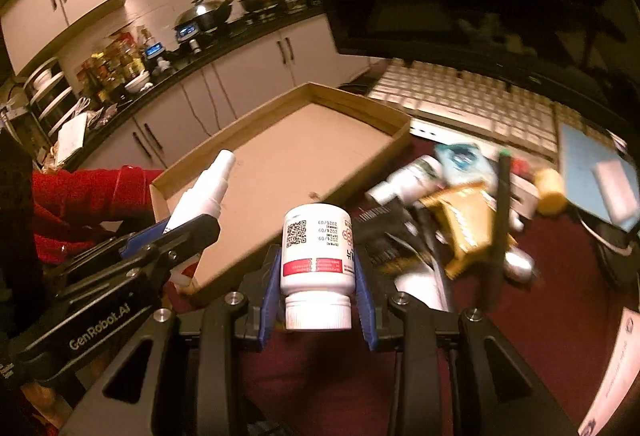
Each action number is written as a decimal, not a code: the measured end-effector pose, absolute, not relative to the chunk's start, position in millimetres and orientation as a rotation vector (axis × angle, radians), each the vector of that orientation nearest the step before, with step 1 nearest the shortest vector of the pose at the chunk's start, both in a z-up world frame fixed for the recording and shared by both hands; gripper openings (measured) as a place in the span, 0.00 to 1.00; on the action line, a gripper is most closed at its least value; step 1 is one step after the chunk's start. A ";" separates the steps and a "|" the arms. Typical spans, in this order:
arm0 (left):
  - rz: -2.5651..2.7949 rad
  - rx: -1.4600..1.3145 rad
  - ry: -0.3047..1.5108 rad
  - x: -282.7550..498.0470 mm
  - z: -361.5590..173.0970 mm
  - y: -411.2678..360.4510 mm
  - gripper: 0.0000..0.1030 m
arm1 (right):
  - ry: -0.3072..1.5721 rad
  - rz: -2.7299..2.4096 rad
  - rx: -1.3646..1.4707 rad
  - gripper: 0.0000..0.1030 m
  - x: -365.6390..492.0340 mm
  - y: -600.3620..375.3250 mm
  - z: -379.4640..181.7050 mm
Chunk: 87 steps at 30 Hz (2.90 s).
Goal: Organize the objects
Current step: 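Carry both bottles over the cardboard tray and open both tools to drop them, then grasp the black pouch with the left tool while the right tool grasps another white bottle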
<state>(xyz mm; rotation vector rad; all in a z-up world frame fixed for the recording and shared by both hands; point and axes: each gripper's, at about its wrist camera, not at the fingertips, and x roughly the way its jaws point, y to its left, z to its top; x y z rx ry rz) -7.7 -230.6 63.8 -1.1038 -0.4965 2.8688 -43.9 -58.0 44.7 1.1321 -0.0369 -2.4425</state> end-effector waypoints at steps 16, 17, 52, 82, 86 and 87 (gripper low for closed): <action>2.908 -1.182 -0.565 -35.0 48.6 -262.8 0.29 | 0.049 -2.378 1.149 0.33 -91.6 -110.4 34.4; 2.911 -1.187 -0.565 -36.2 48.1 -264.4 0.29 | 0.049 -2.379 1.152 0.33 -93.5 -111.1 33.5; 2.945 -1.356 -0.477 -60.4 21.6 -268.4 0.29 | 0.146 -2.386 1.215 0.33 -125.3 -131.9 -0.8; 2.757 -1.160 -0.485 -13.1 50.3 -183.2 0.51 | -0.044 -2.428 1.197 0.53 -43.9 3.1 16.8; 2.674 -1.173 -0.482 -16.4 48.3 -170.3 0.51 | -0.102 -2.451 1.219 0.53 -40.0 26.7 11.1; 2.665 -1.182 -0.491 -18.8 48.1 -169.3 0.51 | -0.107 -2.451 1.226 0.53 -40.3 29.2 8.9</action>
